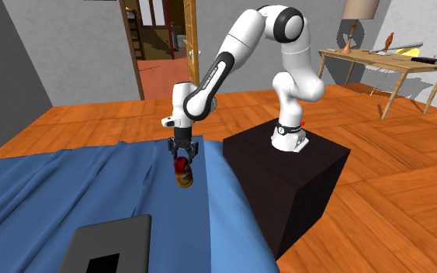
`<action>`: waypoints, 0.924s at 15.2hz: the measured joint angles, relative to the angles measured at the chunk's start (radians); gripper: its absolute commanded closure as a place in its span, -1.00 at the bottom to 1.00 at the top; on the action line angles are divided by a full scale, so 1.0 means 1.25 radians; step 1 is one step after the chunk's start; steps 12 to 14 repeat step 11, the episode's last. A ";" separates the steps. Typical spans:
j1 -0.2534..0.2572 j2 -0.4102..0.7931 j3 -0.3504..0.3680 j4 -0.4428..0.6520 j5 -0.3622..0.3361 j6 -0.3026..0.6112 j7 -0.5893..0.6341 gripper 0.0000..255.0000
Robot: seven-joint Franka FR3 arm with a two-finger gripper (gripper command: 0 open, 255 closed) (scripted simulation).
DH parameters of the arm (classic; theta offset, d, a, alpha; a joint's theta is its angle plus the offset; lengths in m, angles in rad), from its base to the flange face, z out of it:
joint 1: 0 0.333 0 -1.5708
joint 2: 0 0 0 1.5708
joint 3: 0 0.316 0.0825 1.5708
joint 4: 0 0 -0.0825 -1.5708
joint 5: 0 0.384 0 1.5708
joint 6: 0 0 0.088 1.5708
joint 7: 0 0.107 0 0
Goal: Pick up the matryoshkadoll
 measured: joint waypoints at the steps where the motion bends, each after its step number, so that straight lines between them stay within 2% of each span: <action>1: 0.003 -0.008 -0.004 -0.002 -0.007 -0.005 0.007 1.00; 10: 0.033 -0.087 -0.048 -0.007 -0.093 -0.067 0.081 1.00; 14: 0.035 -0.094 -0.050 -0.009 -0.099 -0.070 0.088 1.00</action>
